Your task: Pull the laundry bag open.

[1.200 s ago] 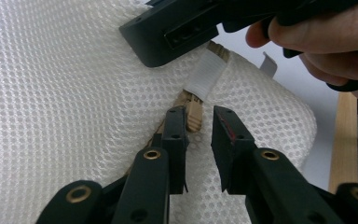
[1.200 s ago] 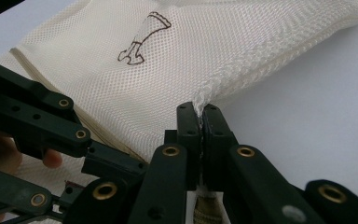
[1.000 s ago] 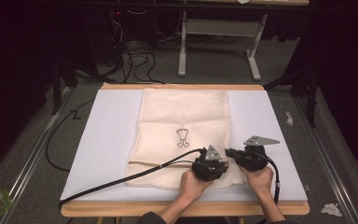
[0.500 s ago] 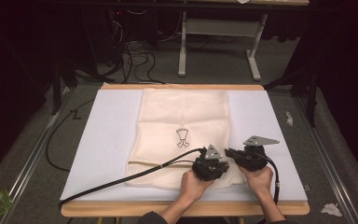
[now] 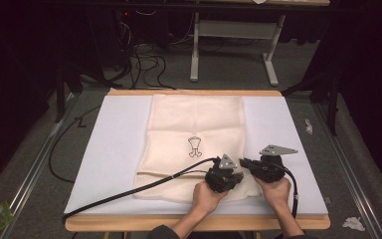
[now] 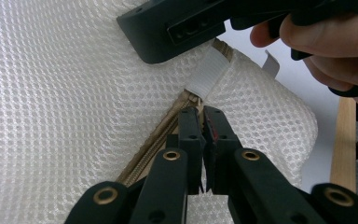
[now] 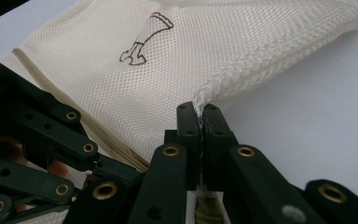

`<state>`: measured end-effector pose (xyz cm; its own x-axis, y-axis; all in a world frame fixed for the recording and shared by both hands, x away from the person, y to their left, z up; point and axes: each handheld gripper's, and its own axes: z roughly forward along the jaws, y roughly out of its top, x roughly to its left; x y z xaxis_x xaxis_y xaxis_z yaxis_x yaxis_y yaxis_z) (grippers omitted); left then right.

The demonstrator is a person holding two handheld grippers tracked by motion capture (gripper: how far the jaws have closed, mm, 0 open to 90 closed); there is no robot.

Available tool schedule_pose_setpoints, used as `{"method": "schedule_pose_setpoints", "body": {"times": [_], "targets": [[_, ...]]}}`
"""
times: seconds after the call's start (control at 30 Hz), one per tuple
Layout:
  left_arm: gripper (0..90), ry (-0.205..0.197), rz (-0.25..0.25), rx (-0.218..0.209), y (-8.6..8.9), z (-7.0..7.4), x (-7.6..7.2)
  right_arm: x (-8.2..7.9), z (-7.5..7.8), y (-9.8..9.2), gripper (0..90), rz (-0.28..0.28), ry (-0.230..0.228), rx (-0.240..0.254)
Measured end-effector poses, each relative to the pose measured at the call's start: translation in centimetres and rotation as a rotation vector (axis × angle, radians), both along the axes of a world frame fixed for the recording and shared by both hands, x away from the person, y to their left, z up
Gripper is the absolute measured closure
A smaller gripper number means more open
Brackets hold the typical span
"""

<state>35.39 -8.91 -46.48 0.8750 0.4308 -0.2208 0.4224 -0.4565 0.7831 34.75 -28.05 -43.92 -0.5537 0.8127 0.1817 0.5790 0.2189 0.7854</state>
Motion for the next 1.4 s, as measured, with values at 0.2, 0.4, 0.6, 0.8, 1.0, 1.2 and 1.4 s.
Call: {"method": "schedule_pose_setpoints", "body": {"times": [0.2, 0.4, 0.6, 0.8, 1.0, 1.2, 1.4], "targets": [[86.9, -0.023, -0.010, 0.021, 0.3, 0.4, -0.2, -0.1, -0.2, -0.6, 89.0, 0.001, -0.008, -0.004], [87.0, -0.029, -0.011, 0.043, 0.5, 0.6, -0.3, -0.2, -0.4, -0.6, 89.0, 0.007, -0.006, -0.004], [87.1, -0.023, -0.002, 0.047, 0.6, 0.9, -0.1, -0.1, -0.4, -0.7, 89.1, 0.016, -0.011, -0.008], [87.1, -0.033, -0.002, 0.059, 0.7, 1.0, -0.2, -0.3, -0.4, -0.8, 89.1, 0.018, -0.007, -0.003], [87.2, -0.047, 0.007, 0.085, 0.8, 1.0, -0.4, -0.3, -0.5, -0.9, 89.1, 0.015, -0.002, 0.003], [87.2, -0.062, 0.007, 0.088, 1.0, 1.3, -0.5, -0.3, -0.4, -1.0, 89.1, 0.020, -0.008, 0.003], [87.2, -0.072, 0.009, 0.105, 1.2, 1.5, -0.5, -0.3, -0.4, -1.1, 89.1, 0.013, -0.009, 0.007]]}}
